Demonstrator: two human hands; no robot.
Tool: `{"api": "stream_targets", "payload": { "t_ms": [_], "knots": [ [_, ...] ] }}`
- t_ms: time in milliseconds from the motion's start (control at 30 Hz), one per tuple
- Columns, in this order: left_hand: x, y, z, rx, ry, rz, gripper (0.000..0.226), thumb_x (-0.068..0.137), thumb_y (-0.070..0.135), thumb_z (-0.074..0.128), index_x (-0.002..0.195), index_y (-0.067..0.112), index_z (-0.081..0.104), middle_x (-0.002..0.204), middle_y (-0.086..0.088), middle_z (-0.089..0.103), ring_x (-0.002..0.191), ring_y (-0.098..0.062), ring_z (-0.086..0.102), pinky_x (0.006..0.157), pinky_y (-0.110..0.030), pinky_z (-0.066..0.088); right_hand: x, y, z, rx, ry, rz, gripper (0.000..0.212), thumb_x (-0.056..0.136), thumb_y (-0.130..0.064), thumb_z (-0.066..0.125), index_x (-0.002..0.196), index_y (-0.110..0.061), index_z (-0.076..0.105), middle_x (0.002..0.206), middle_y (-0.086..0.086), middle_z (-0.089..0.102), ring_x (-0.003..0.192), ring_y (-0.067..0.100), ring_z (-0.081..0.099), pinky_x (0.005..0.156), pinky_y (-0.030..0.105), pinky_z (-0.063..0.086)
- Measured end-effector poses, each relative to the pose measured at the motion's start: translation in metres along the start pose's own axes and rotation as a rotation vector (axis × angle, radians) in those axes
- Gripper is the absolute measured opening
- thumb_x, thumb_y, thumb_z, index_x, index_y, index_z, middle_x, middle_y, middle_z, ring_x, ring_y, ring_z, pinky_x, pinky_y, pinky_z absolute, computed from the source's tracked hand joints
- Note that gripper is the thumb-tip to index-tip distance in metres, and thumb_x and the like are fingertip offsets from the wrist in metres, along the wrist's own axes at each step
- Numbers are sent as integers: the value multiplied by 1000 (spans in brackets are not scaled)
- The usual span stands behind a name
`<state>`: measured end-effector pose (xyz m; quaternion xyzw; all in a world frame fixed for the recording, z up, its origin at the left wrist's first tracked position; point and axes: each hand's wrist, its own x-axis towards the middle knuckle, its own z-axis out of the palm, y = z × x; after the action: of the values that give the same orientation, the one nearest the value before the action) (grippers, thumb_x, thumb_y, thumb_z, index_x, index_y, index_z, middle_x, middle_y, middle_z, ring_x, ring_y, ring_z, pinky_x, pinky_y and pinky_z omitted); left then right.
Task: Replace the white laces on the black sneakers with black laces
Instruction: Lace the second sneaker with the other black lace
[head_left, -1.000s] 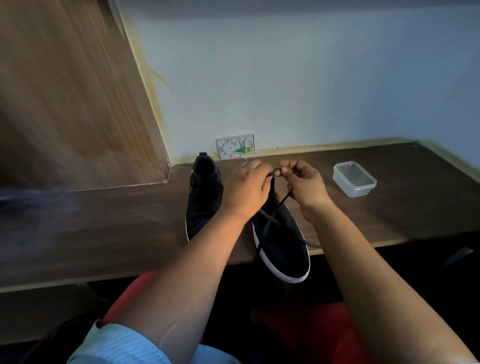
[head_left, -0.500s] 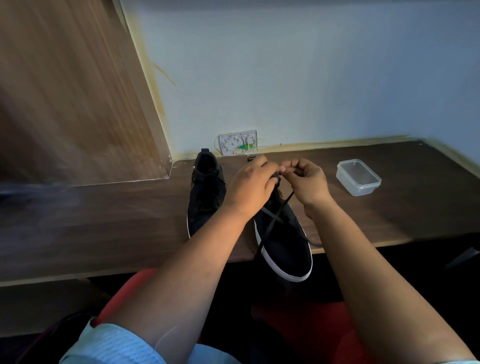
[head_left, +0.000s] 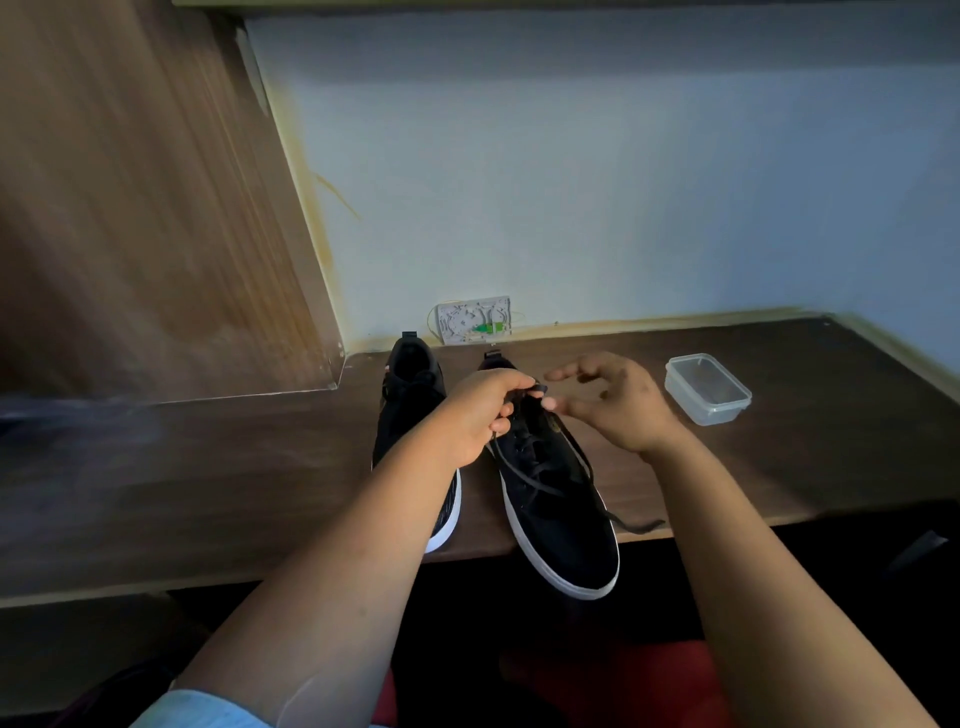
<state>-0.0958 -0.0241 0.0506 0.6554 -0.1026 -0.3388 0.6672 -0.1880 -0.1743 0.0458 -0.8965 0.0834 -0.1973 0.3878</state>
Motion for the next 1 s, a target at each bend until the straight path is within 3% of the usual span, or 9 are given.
{"api": "stream_targets", "payload": {
  "t_ms": [167,267,367,467,600,733,800,867,1000],
  "knots": [
    [-5,1,1,173,17,110,12,94,17,59,83,16,63,77,2,51,63,-7,41,49,-19,30,-1,-8,17,-188,166,-162,11,78,-28,77,89,-24,75,89,-11,70,95,14,52,75,25,35],
    [-7,-2,1,349,55,202,12,94,22,61,90,15,69,94,-4,66,85,-11,56,67,-23,40,0,-3,11,-149,5,-54,5,82,-27,72,78,-26,68,88,-12,65,97,17,50,78,27,33],
    [-4,-3,-4,417,166,267,18,95,24,59,87,14,71,106,-8,67,100,-19,58,79,-26,42,-1,-1,-6,245,-174,152,14,72,-29,68,69,-15,66,91,0,65,92,17,56,86,34,39],
    [-2,-2,-13,382,176,223,20,96,24,57,87,13,70,111,-2,63,105,-14,52,89,-28,40,-3,6,-31,581,19,205,36,63,-43,69,75,-10,70,81,4,67,81,15,58,78,29,43],
    [-1,-2,-17,387,194,204,21,97,25,56,83,15,69,112,0,60,106,-14,50,89,-28,37,-6,21,-59,903,214,257,24,80,-33,69,66,-14,67,72,3,63,74,17,58,71,31,44],
    [-3,-3,-14,372,137,199,20,97,26,57,84,17,70,106,1,66,104,-16,55,84,-28,39,-7,28,-49,264,-88,301,46,78,-56,64,83,-11,72,84,3,73,84,19,65,80,35,49],
    [-3,-4,-9,381,79,205,19,95,28,59,88,18,72,103,0,70,104,-20,60,83,-31,43,-6,21,-30,16,-206,236,40,83,-57,60,93,-21,72,93,-2,72,91,12,64,85,32,49],
    [-2,-7,-4,426,77,228,18,94,29,61,91,17,73,103,-1,70,102,-18,61,82,-30,46,-6,8,-11,78,-260,174,30,87,-51,61,100,-26,70,96,-7,70,92,6,63,86,27,49],
    [-3,-9,0,443,82,239,19,95,30,59,94,15,71,93,1,64,88,-12,55,69,-24,41,-1,-1,13,112,-234,75,21,93,-37,60,84,-19,67,73,-3,64,69,10,57,72,30,46]
  ]
}}
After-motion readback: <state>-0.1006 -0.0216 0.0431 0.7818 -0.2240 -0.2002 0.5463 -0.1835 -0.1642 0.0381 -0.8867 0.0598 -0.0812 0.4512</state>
